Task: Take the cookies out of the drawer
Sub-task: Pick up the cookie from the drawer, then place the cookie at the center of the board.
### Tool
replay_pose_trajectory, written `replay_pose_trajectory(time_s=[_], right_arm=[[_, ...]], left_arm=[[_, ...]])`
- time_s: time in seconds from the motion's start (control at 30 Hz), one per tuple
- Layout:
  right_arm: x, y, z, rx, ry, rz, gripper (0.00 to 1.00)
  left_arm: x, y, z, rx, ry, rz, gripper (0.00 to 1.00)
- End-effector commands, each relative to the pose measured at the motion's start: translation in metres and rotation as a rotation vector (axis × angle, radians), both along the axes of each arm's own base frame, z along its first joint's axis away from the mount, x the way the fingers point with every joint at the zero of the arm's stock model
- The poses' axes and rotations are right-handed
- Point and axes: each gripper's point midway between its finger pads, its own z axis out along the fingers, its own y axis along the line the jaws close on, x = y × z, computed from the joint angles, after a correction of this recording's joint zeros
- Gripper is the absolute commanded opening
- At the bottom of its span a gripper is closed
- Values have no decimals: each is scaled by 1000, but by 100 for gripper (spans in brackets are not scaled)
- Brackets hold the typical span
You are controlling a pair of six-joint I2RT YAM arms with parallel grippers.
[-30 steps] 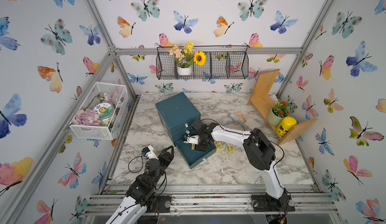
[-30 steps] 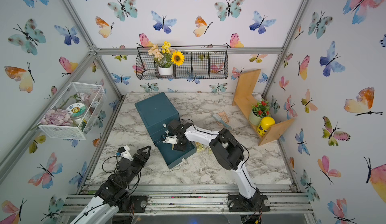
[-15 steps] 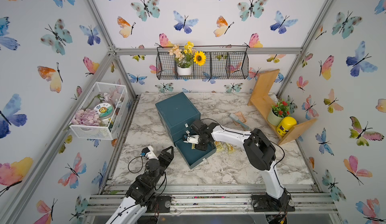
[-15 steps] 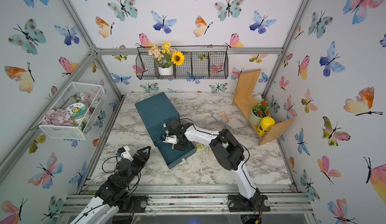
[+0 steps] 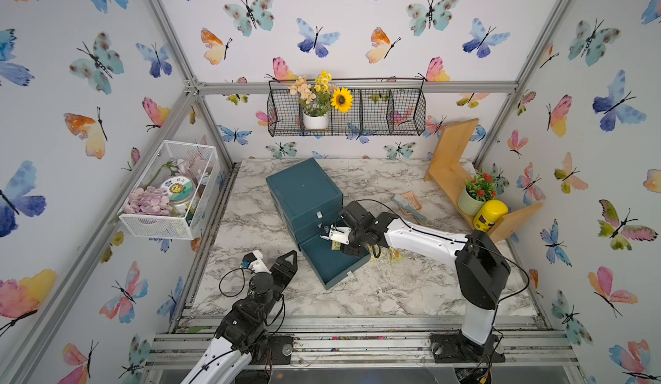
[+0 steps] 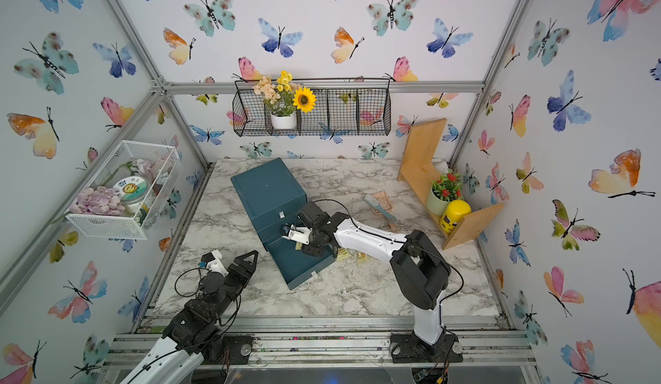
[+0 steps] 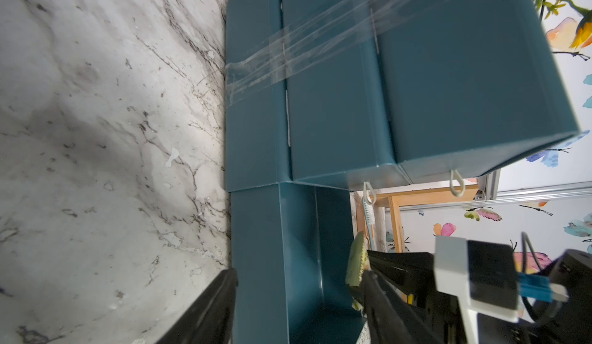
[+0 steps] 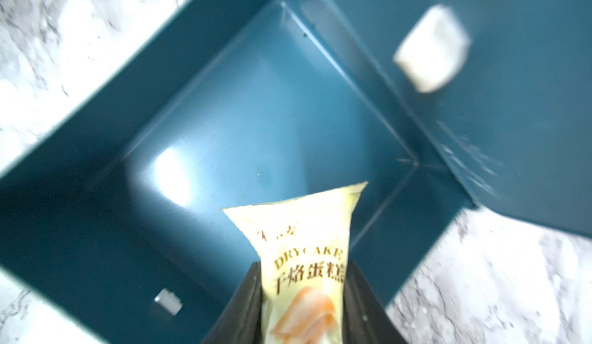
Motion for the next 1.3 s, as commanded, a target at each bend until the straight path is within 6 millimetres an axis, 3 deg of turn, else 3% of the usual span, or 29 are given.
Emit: replay_pose_trajectory(time_s=[0.0, 0.13, 0.27, 0.43, 0.63, 0.73, 0.9, 1.13, 1.27], right_arm=[[-2, -12, 6, 33, -14, -84, 36], [2, -33, 10, 46, -15, -182, 35], [20, -61, 11, 86, 6, -330, 34], [56, -100, 13, 141, 41, -548, 33], [94, -131, 6, 141, 82, -740, 33], [106, -132, -6, 106, 105, -770, 32], [118, -118, -23, 109, 144, -777, 32], [121, -109, -55, 66, 229, -797, 33], [121, -110, -66, 55, 242, -809, 38]], left_arm=[[1, -1, 8, 5, -22, -10, 66], [1, -2, 9, 7, -23, -18, 66], [0, -4, 9, 10, -23, -29, 66], [0, -6, 10, 7, -23, -42, 66], [0, -8, 11, 5, -23, -52, 66], [0, -10, 9, 5, -18, -61, 66], [1, -12, 10, 4, -17, -71, 66], [2, -15, 11, 6, -17, -78, 66], [3, -14, 15, 13, -23, -74, 66]])
